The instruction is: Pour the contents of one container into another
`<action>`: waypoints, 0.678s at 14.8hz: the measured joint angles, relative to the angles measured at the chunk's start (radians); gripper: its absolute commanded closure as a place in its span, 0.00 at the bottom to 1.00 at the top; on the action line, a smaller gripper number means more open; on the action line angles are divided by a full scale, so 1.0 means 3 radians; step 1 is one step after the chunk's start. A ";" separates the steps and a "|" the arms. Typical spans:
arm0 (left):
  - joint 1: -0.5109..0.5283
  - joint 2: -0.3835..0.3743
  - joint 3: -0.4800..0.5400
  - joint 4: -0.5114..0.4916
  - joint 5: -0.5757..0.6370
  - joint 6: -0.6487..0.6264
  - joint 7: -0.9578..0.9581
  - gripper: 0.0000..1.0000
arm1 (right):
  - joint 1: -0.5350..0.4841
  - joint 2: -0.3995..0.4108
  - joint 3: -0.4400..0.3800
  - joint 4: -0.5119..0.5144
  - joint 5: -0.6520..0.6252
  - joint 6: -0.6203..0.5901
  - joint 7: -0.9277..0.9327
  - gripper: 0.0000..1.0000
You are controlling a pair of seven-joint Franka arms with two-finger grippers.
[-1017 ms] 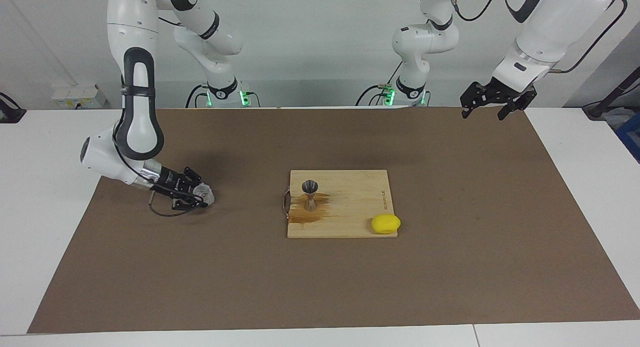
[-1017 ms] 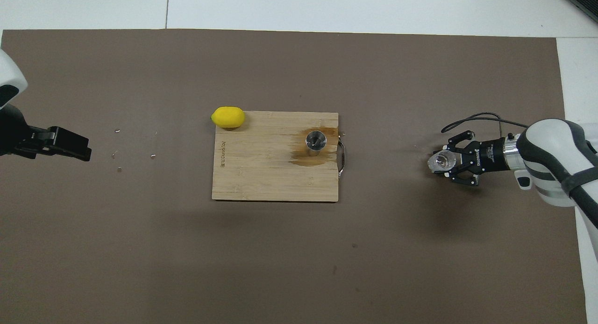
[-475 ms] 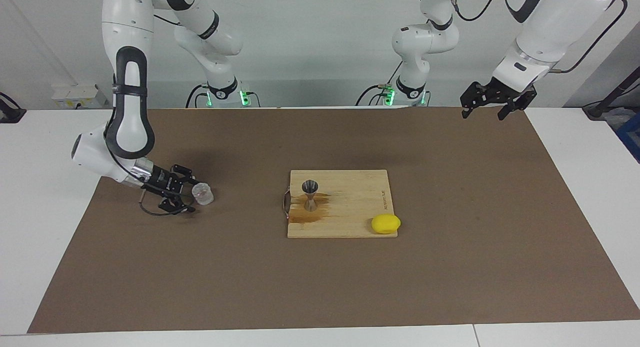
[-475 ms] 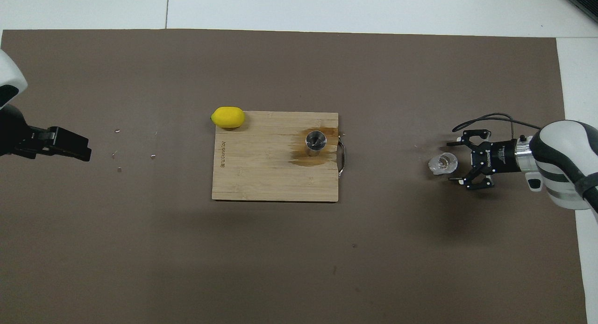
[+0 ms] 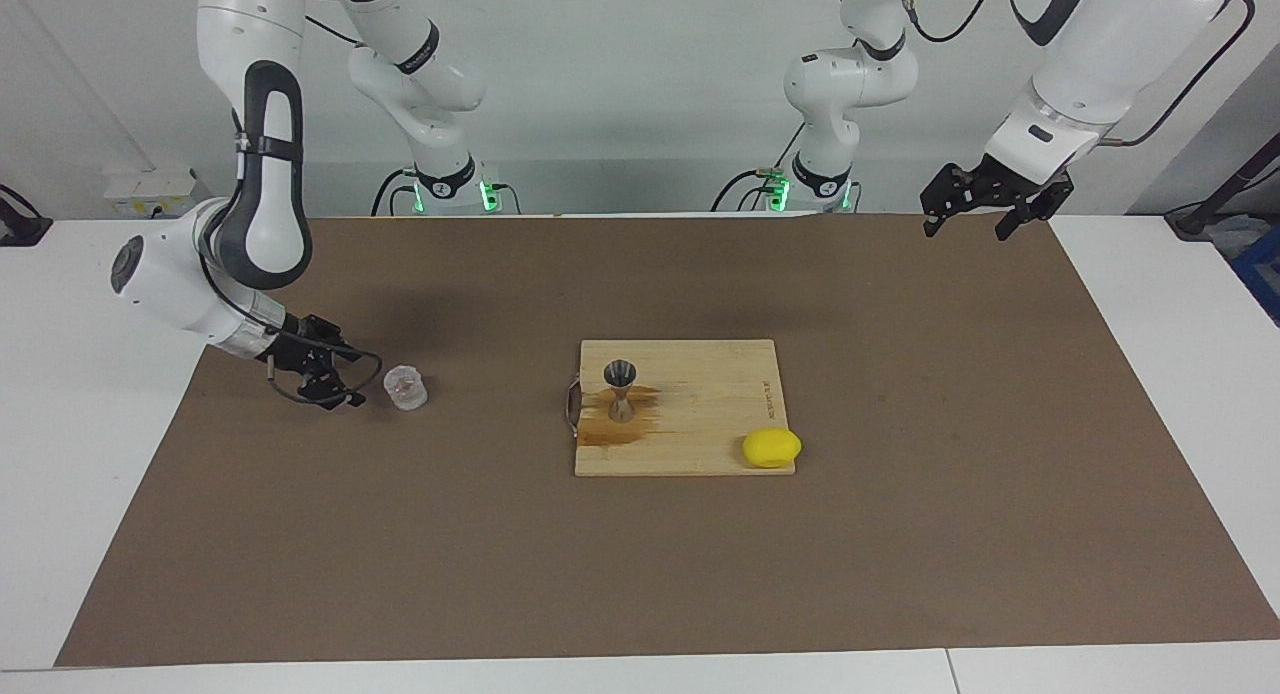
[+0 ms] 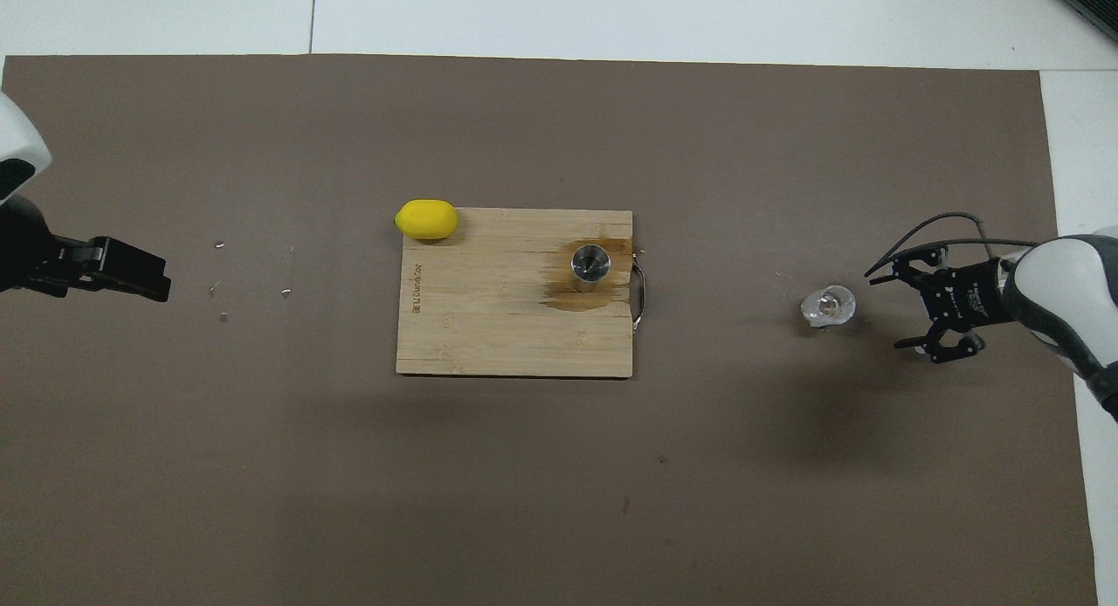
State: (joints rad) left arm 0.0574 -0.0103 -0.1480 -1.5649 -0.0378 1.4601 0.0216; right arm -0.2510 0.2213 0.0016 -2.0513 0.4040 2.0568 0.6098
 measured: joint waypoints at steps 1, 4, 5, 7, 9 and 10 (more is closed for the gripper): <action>0.0000 0.0000 0.0000 0.0000 0.0000 0.0000 0.0000 0.00 | 0.0055 -0.0073 0.0004 0.0000 -0.0163 -0.0028 -0.0167 0.01; 0.0000 0.0000 0.0000 0.0000 0.0000 0.0000 0.0000 0.00 | 0.0261 -0.0245 0.0010 -0.0001 -0.0572 -0.0114 -0.0603 0.01; 0.0000 0.0000 0.0000 0.0000 0.0000 0.0000 0.0000 0.00 | 0.0347 -0.0285 0.0011 -0.0001 -0.0691 -0.0118 -0.0699 0.01; 0.0000 0.0000 0.0000 0.0000 0.0000 0.0000 0.0000 0.00 | 0.0549 -0.0353 0.0014 -0.0001 -0.0909 -0.0127 -0.0787 0.01; 0.0000 0.0000 0.0000 0.0000 0.0000 0.0000 0.0000 0.00 | 0.0770 -0.0424 0.0019 0.0000 -0.1072 -0.0195 -0.0801 0.01; 0.0000 0.0000 0.0000 0.0000 0.0000 0.0000 0.0000 0.00 | 0.0872 -0.0467 0.0021 0.0000 -0.1118 -0.0220 -0.0802 0.01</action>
State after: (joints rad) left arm 0.0574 -0.0103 -0.1480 -1.5649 -0.0378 1.4601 0.0216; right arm 0.0105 0.0811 0.0079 -2.0512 0.0687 1.9907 0.3692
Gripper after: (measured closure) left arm 0.000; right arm 0.004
